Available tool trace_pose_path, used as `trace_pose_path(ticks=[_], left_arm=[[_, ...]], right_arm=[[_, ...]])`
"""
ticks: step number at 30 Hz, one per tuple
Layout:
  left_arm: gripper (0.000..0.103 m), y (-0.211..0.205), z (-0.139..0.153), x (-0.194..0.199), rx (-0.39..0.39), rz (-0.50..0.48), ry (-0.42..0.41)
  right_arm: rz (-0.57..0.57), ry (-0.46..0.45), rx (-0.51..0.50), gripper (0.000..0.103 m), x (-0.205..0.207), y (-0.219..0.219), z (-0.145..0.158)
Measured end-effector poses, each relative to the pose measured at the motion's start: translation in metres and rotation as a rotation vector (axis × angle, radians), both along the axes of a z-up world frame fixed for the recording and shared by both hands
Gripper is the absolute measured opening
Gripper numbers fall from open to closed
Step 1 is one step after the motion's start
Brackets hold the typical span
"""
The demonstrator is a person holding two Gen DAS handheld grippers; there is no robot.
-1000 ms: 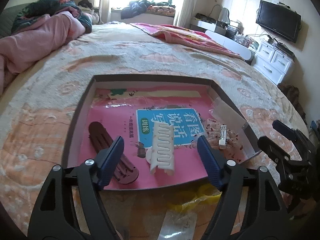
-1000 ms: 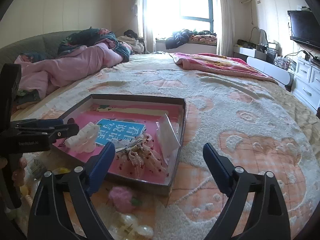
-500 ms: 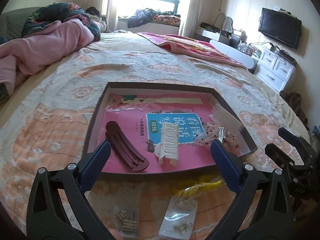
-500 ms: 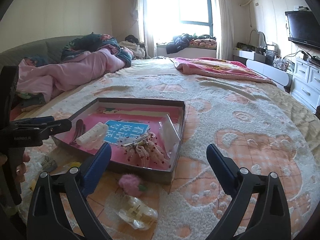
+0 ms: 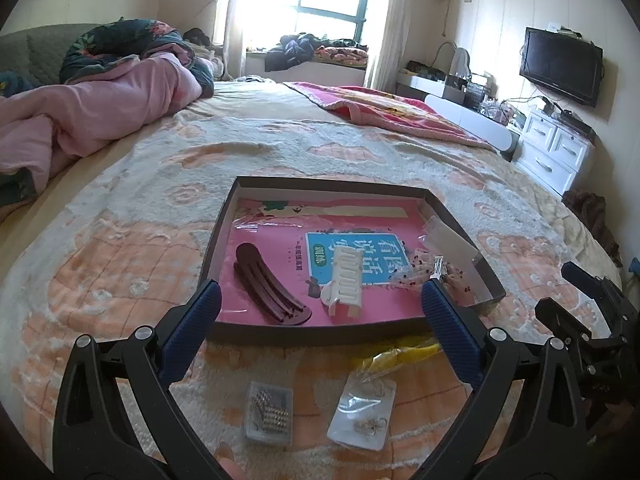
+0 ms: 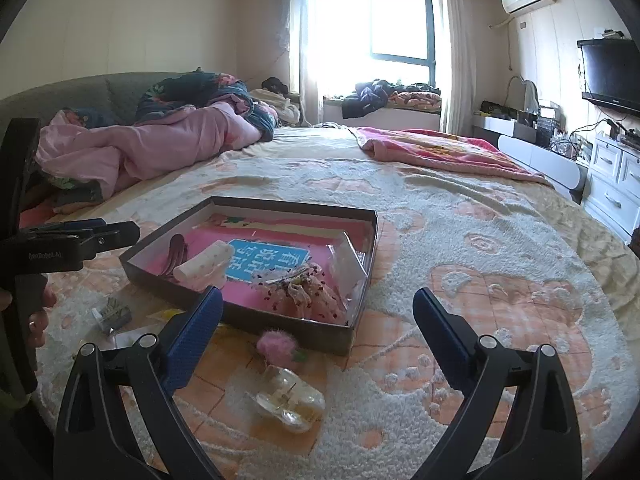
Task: Organize jewelry
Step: 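Open the left gripper to release the white clip and withdraw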
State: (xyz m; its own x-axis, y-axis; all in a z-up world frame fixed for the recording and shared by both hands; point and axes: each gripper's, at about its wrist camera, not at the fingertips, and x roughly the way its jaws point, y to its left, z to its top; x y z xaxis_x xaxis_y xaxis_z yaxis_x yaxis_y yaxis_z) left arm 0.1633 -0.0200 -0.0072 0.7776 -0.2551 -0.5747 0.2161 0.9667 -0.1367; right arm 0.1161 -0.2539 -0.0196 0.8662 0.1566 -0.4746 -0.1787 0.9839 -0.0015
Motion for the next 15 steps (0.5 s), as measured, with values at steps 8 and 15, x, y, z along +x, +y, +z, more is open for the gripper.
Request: trace_pose_path(ticks=[8,15], left_arm=[[0.091,0.011,-0.001,-0.016,0.002,0.025,-0.01],[0.091,0.02,-0.003,-0.03,0.011,0.037,-0.017]], right_arm=[[0.023,-0.003,-0.006,0.093,-0.013,0.004,0.0],[0.047,-0.006,-0.017,0.093,-0.022,0.009,0.0]])
